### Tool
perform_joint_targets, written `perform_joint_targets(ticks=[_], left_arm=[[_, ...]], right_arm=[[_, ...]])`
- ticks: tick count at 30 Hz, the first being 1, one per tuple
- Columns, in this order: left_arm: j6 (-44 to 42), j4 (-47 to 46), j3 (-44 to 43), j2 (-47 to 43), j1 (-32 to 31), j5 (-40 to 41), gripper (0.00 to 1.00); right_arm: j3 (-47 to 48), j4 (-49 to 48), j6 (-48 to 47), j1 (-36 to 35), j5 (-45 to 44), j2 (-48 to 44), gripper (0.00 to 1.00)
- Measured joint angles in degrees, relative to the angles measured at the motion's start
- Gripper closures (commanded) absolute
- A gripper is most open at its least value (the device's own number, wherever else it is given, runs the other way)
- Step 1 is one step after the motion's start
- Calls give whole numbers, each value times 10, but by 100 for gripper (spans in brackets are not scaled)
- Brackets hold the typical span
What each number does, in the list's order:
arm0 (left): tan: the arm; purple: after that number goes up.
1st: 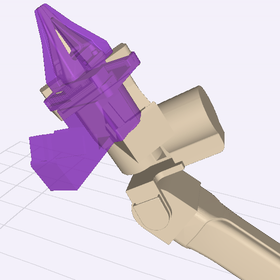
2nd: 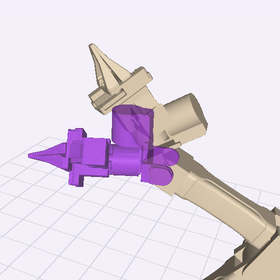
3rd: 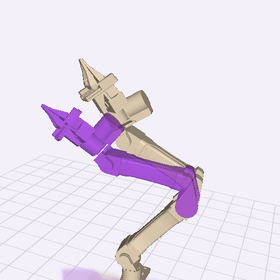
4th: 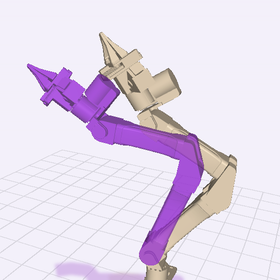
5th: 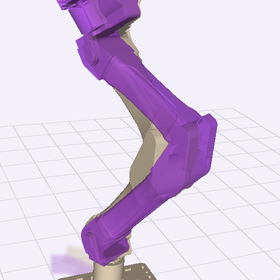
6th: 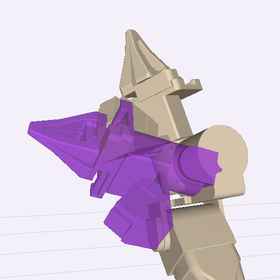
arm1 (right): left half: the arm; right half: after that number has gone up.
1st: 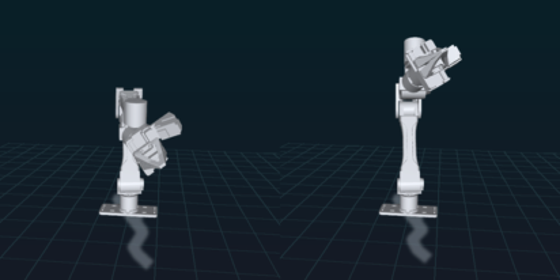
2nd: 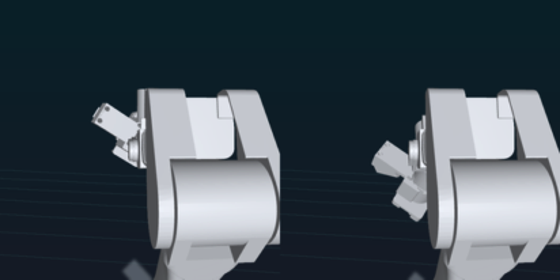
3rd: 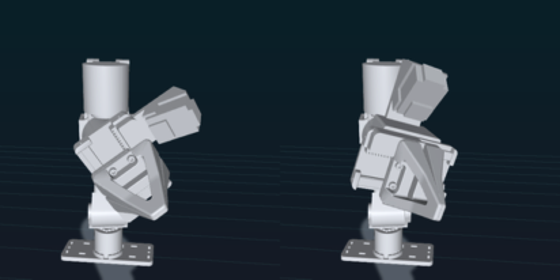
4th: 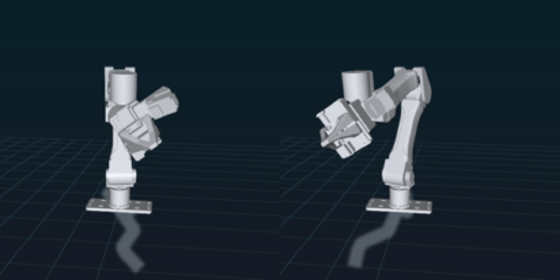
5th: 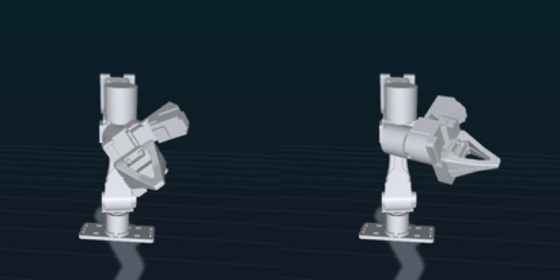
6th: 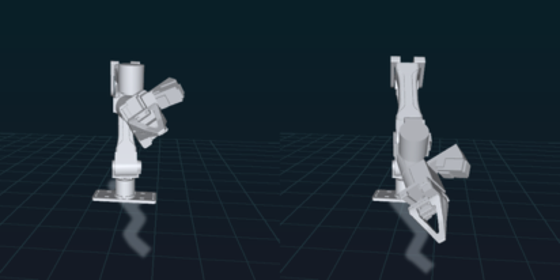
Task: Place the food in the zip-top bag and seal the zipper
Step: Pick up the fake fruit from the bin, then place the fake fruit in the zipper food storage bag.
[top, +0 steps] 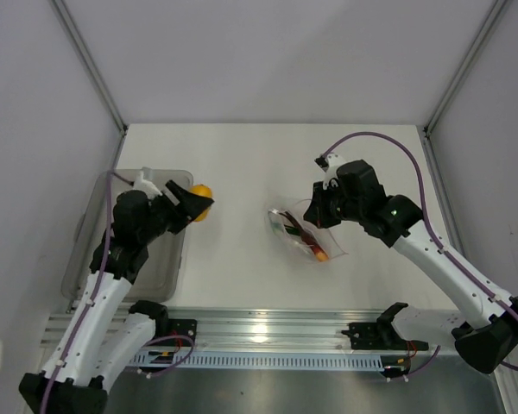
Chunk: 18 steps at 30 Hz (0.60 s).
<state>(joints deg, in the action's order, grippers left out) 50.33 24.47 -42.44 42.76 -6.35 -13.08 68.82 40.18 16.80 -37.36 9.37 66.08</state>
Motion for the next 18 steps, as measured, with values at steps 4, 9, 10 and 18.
perform_joint_targets(ticks=[4,9,10,18], left_arm=[[0,-22,-35,1,-152,-33,99],[-14,-60,-96,41,-319,-35,99],[-17,-67,-106,47,-348,-26,99],[-48,-104,-138,95,-519,33,100]], right_arm=[[0,0,2,0,-2,0,100],[1,-2,2,0,-5,3,100],[3,-2,2,0,-5,5,100],[18,-8,12,0,0,23,100]])
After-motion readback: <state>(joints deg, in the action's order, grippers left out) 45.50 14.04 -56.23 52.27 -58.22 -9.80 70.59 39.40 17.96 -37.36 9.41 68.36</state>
